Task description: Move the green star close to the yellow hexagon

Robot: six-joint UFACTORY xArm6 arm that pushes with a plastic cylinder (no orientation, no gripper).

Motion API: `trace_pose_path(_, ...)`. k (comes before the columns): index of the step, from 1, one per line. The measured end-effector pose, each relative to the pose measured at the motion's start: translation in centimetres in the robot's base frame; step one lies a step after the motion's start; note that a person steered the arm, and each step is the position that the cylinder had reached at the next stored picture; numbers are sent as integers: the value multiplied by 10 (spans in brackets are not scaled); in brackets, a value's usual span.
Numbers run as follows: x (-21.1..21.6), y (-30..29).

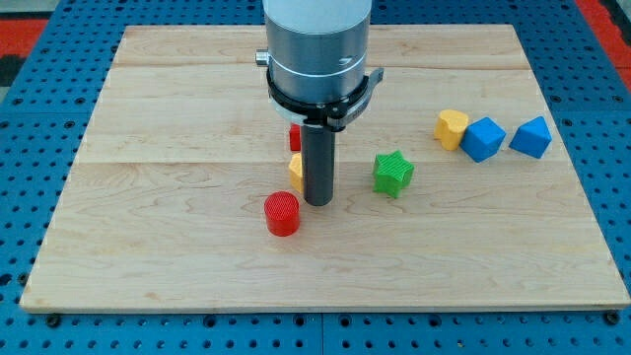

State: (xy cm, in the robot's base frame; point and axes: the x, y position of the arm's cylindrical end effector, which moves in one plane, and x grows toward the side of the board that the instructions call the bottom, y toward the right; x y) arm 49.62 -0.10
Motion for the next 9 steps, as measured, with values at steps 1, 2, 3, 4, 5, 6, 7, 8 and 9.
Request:
trace_pose_path(1,17,27)
trace_pose_path(2,44,52)
trace_pose_path(3,45,57)
trace_pose_path(4,45,92)
trace_pose_path(5,35,128)
trace_pose_path(6,22,145)
trace_pose_path(7,-23,116)
trace_pose_path(8,-38,107)
trace_pose_path(9,-60,98)
